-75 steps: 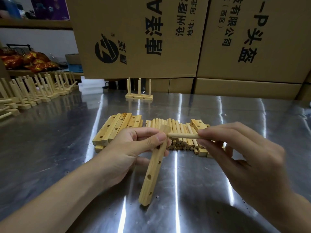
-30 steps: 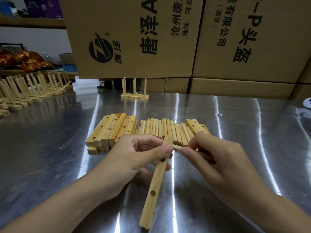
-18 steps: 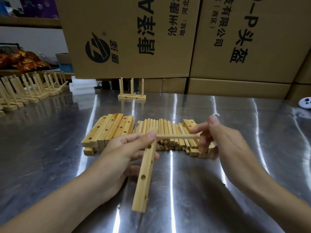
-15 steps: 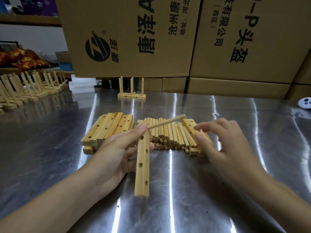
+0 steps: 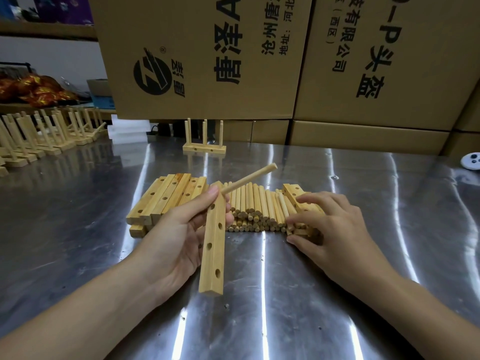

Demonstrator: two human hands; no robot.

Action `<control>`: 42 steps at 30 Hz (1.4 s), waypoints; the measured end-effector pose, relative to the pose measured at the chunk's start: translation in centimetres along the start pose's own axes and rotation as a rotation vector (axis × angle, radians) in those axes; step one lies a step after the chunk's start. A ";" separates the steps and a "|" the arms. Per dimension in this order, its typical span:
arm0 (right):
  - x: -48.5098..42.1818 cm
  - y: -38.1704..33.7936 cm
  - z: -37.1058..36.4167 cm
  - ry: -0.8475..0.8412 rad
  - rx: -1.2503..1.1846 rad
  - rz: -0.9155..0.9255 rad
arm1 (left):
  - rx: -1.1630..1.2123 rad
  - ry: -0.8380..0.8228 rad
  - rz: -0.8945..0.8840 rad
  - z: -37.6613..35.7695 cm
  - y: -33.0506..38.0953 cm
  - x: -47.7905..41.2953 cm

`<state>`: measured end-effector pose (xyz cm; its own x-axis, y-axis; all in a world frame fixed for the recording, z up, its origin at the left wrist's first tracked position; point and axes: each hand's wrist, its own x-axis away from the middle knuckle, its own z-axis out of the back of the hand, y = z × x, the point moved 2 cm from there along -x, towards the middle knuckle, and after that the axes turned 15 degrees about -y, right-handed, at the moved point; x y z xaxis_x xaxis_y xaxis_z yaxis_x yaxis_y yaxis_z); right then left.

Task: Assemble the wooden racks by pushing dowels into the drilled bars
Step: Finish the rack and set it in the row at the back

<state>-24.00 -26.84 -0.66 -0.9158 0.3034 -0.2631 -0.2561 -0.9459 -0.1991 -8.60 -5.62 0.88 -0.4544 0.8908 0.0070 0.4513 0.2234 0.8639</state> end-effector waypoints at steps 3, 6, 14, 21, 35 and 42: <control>0.1 -0.1 0.1 0.039 0.004 0.036 | -0.013 0.001 0.006 0.0 -0.1 -0.1; 0.2 -0.3 0.2 0.090 -0.015 0.056 | -0.005 -0.004 0.004 -0.1 0.0 -0.1; 0.3 -0.1 -0.2 0.023 0.033 -0.037 | -0.007 -0.007 0.019 0.1 -0.2 -0.3; -0.2 -0.5 0.2 0.132 -0.006 -0.037 | 0.009 -0.033 0.004 0.1 0.0 -0.3; -0.2 -0.4 0.0 0.124 0.021 -0.080 | -0.007 -0.027 0.011 -0.5 0.0 0.0; 0.3 -0.5 1.4 0.386 -0.154 -0.067 | 0.009 -0.043 0.006 -0.5 -0.2 -0.2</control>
<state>-24.56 -26.47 0.66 -0.7079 0.4125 -0.5734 -0.2356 -0.9032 -0.3588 -8.94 -6.01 0.98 -0.4186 0.9081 -0.0099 0.4610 0.2219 0.8592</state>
